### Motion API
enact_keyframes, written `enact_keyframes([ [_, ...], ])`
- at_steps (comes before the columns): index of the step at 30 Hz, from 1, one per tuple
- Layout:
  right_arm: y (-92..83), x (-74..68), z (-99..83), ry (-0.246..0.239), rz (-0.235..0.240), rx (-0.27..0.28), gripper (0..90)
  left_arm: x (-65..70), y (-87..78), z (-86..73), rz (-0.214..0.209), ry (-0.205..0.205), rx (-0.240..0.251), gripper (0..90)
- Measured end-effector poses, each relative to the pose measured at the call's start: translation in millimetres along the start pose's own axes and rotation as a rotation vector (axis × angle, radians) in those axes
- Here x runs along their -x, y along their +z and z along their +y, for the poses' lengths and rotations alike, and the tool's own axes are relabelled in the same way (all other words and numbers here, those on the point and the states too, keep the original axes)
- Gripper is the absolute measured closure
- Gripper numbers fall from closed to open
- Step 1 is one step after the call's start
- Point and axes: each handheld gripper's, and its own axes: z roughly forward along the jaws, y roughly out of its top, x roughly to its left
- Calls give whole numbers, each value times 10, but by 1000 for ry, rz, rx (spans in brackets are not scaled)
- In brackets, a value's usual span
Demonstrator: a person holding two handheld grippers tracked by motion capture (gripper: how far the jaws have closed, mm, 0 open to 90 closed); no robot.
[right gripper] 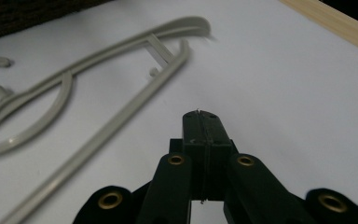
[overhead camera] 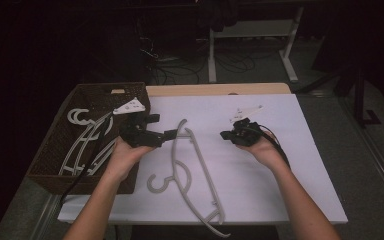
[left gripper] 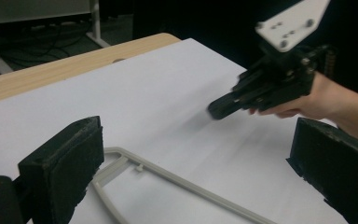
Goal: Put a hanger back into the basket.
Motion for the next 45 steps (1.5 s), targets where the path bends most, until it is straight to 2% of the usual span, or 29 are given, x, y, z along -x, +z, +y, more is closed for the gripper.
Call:
enact_keyframes([
  [1,148,-42,89,-7,17,-7,886,-13,7,-1,0,-2,2,25],
  [7,658,-154,371,-36,60,-48,886,-33,72,-27,-1,3,-18,25],
  [12,1059,-234,537,-83,68,-117,887,-44,51,-9,-7,1,-4,26],
  [15,1230,-278,581,-108,67,-162,887,-43,38,-3,-10,1,1,26],
  [18,1332,-276,574,-136,23,-207,888,-41,35,-5,-9,1,-2,26],
  [19,1339,-260,563,-124,31,-205,888,-39,35,-5,-11,1,-1,26],
  [22,1316,-206,534,-131,-4,-219,889,-33,45,-9,-15,0,-4,26],
  [26,1205,-45,466,-125,-69,-239,888,-26,83,-25,-18,1,-10,26],
  [31,966,261,276,-56,-148,-246,889,-12,130,-46,-27,-2,-16,27],
  [37,596,624,-30,43,-251,-254,889,9,187,-81,-33,1,-31,27],
  [41,356,793,-238,99,-321,-265,889,34,225,-107,-42,3,-39,27],
  [45,192,861,-404,147,-359,-269,889,52,260,-134,-48,2,-46,28],
])
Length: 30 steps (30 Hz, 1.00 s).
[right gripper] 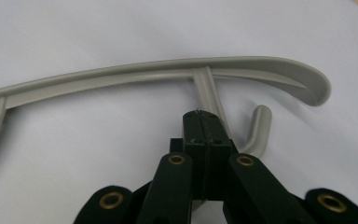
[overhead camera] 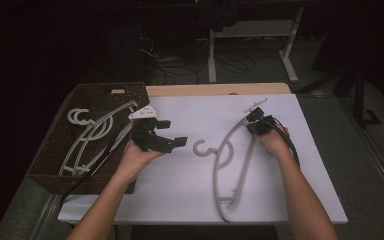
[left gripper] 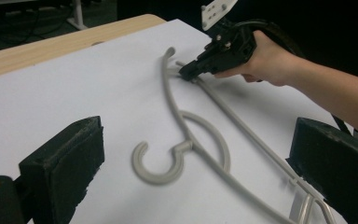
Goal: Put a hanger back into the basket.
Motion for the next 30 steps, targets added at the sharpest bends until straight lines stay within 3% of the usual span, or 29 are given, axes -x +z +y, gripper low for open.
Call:
enact_keyframes([
  [3,-38,42,-86,14,-6,6,888,21,23,-18,-4,2,-7,30],
  [6,-158,54,-140,45,32,72,888,35,50,-38,-8,4,-17,30],
  [12,-443,-105,-278,9,79,118,888,70,117,-92,-17,9,-32,30],
  [24,-671,-344,-644,-46,142,54,888,130,243,-199,-35,11,-69,30],
  [30,-705,-438,-819,-48,216,29,888,136,257,-214,-36,14,-78,30],
])
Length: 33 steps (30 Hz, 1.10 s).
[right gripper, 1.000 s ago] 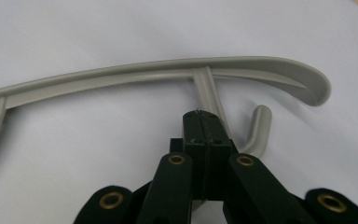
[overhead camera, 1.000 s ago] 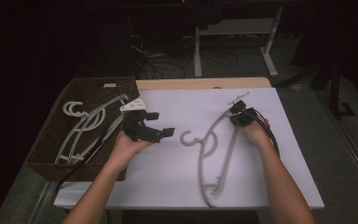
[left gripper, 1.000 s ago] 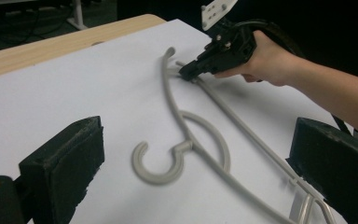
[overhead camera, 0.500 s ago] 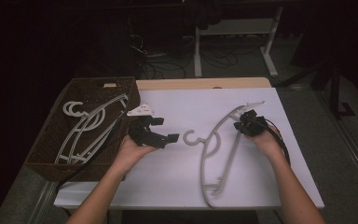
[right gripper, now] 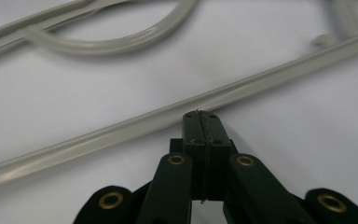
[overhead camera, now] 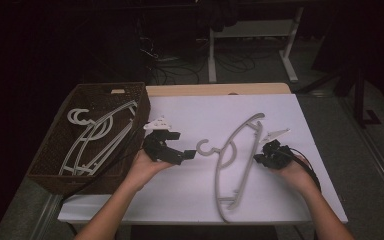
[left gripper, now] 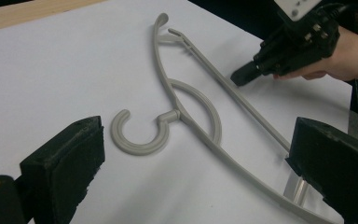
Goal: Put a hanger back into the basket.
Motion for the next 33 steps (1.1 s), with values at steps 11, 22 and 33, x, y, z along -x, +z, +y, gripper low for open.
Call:
enact_keyframes([
  [11,109,-361,35,-68,191,24,888,11,12,-15,2,2,-10,30],
  [22,180,-422,381,-134,117,84,887,-5,83,-87,19,-3,-42,30],
  [33,354,-234,432,-97,72,88,888,-41,203,-180,27,-25,-88,30],
])
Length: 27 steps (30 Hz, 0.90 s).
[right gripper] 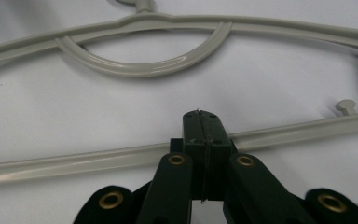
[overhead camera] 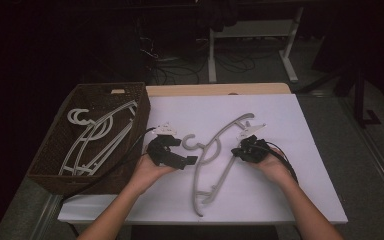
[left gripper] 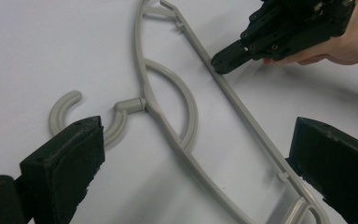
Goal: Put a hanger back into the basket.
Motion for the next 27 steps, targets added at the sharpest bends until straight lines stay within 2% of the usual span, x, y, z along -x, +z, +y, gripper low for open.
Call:
enact_keyframes([
  [5,27,-5,-24,6,1,-5,889,-19,90,-51,-9,-16,-15,43],
  [11,29,-3,-31,5,0,-4,889,-81,237,-128,-33,-56,-37,137],
  [12,29,-2,-32,5,0,-5,889,-119,293,-166,-39,-74,-44,137],
  [14,29,-2,-33,4,0,-5,889,-138,322,-180,-63,-90,-31,189],
  [16,30,-1,-34,4,0,-4,890,-141,359,-188,-58,-81,-28,253],
  [18,30,-4,-33,3,-1,-5,890,-114,460,-180,-77,-73,-85,299],
  [20,30,-5,-33,0,-4,-5,890,-88,502,-189,-75,-70,-84,320],
  [21,30,-8,-33,-2,-4,-5,889,-33,581,-179,-80,-59,-99,359],
  [23,29,-8,-35,-4,-5,-4,890,-1,623,-160,-63,-53,-115,380],
  [26,29,-5,-40,-4,-4,-5,889,0,667,-175,-66,-77,-151,463],
  [27,29,-6,-44,0,-4,-4,890,4,665,-179,-59,-73,-151,471],
])
